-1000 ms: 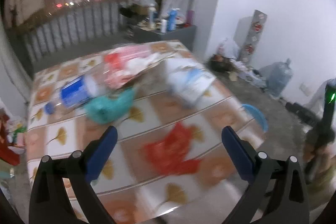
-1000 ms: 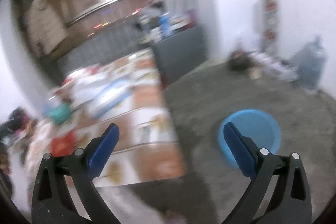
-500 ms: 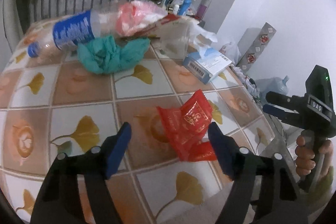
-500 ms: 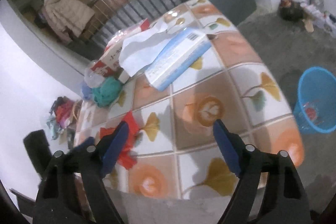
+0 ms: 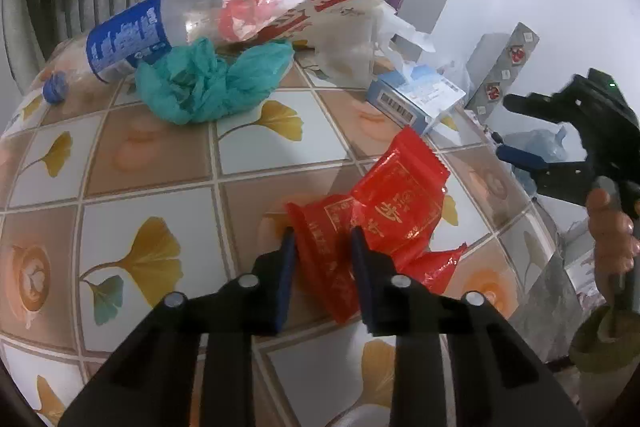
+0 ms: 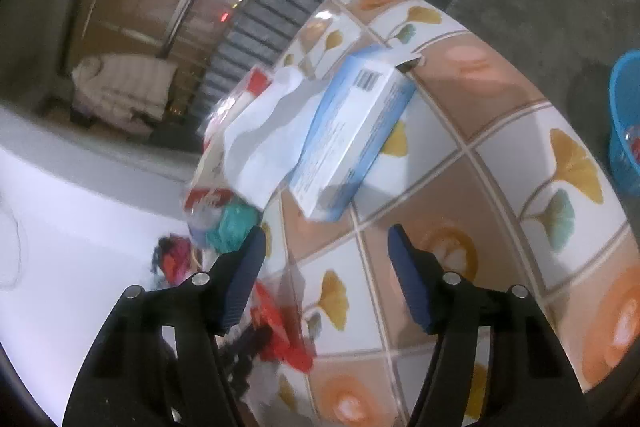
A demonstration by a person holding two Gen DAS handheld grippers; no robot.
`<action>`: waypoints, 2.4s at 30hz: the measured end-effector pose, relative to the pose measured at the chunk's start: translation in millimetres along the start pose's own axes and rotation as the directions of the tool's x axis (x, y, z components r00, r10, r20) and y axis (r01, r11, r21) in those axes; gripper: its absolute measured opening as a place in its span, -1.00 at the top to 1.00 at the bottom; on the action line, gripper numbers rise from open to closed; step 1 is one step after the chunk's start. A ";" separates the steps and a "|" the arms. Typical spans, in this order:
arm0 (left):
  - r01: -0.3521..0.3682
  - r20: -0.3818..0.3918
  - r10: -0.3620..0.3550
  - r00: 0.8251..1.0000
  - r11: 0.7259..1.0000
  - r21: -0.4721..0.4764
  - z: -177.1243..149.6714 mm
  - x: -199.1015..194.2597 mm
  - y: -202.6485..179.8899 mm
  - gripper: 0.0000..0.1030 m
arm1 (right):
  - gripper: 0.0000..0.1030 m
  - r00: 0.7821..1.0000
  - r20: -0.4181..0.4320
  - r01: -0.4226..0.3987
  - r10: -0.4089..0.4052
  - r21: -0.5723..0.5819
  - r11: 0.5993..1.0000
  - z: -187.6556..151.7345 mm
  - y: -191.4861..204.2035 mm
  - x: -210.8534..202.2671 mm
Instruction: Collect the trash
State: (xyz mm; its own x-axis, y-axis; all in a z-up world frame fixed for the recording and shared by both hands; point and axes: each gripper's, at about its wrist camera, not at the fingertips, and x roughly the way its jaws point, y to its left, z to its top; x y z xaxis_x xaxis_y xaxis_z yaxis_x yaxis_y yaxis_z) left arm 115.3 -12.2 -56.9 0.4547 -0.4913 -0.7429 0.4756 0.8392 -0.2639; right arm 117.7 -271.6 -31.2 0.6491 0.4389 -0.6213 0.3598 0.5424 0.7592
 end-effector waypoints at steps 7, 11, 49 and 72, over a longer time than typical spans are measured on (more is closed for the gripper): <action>-0.013 0.012 0.013 1.000 1.000 0.002 0.1 -7.2 3.7 0.67 | -0.05 0.988 0.096 0.124 -0.122 -0.019 0.992 30.6 14.6 5.6; -0.016 0.014 0.016 1.000 1.000 -0.001 0.6 -9.4 7.6 0.69 | 0.22 0.950 0.188 0.278 -0.251 -0.129 0.952 65.8 37.0 14.1; -0.103 0.067 0.110 0.992 0.990 -0.095 -11.7 -42.3 32.7 0.79 | 0.29 0.956 -0.076 0.225 -0.282 -0.426 0.877 59.2 45.1 72.5; -0.112 0.091 0.128 0.988 0.980 -0.162 -13.1 -47.7 60.9 0.80 | -0.71 0.909 -0.085 0.114 -0.408 -0.891 0.439 -82.0 91.0 62.4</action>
State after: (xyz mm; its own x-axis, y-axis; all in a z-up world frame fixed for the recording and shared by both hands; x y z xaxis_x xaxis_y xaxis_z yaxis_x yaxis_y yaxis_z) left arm 112.7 65.4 -45.5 0.5786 -0.3989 -0.7114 0.2930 0.9157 -0.2751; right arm 136.0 -136.1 -16.8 0.3864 0.2381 -0.8911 -0.3648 0.9268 0.0894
